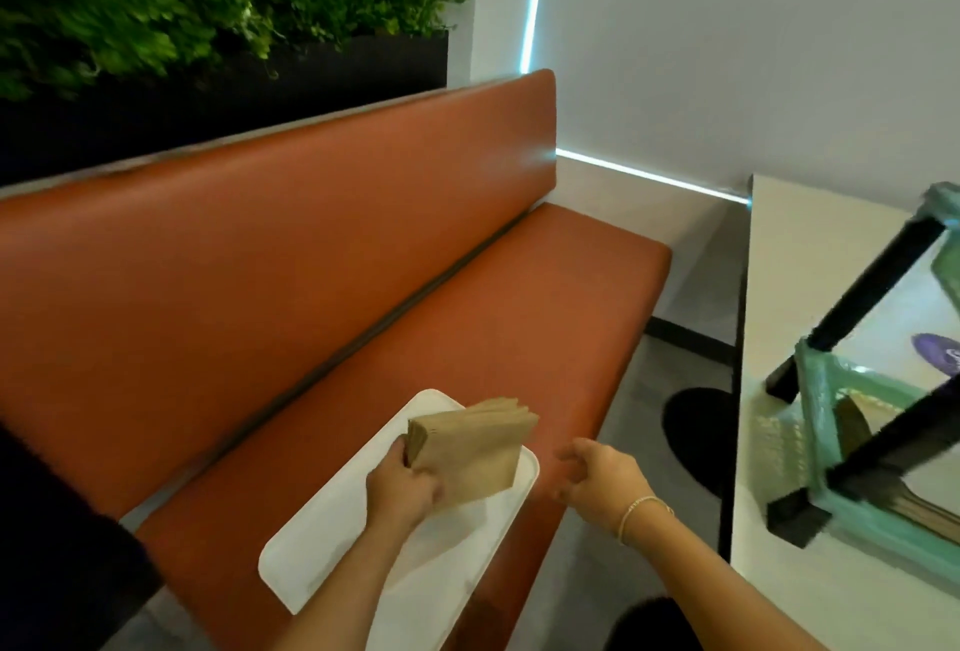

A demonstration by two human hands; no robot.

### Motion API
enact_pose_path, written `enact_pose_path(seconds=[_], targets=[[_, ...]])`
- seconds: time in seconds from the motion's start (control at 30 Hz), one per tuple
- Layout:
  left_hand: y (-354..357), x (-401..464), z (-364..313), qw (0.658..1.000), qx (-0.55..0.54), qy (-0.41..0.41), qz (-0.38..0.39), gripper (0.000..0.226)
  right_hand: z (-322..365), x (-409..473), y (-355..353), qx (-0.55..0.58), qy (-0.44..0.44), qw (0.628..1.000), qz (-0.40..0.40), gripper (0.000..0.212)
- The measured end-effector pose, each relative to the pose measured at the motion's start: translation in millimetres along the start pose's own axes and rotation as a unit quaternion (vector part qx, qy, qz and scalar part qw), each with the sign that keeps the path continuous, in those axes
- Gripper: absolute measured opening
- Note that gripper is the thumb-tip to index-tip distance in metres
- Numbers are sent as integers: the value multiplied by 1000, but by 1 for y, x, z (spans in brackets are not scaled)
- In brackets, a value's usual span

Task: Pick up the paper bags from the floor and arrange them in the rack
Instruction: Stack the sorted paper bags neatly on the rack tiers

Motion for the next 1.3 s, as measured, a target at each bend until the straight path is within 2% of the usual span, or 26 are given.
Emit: enact_pose_path(seconds=[0.07,0.2,0.33,0.43,0.5,0.57,0.7,0.83,0.93,1.17,1.3], targets=[[-5,-25,-27,998,9,43,35,56,-8,-27,-14,30,3,999,-24,44],[-6,-73,-81,988,-26,105,110,62,-26,-83,-48,99,11,992,-80,67],[8,-117,-123,969,-77,133,196,57,-60,-124,-88,160,21,975,-155,86],[39,-160,-142,944,-84,123,294,51,-107,-157,-107,287,32,941,-175,81],[66,-187,-145,934,-104,89,331,48,-147,-178,-115,362,61,913,-177,74],[96,-214,-141,926,-125,54,351,43,-189,-196,-121,375,97,901,-194,69],[156,-255,-121,933,-86,23,348,35,-254,-224,-121,358,174,891,-217,60],[201,-276,-107,944,20,61,323,56,-295,-234,-118,305,235,892,-236,55],[219,-281,-106,948,132,101,271,49,-313,-230,-115,283,256,894,-235,53],[244,-289,-116,931,257,199,166,70,-333,-205,-105,212,282,903,-243,43],[254,-288,-122,907,319,244,128,66,-340,-192,-103,200,274,904,-259,33]])
Point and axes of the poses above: each hand's wrist, its own x-axis towards the middle knuckle, its own y-axis out of the palm, z = x × y, the point moved 5 cm from there along x, towards the middle knuckle, and after that the axes turned 5 degrees about y, right-handed, at the moved point
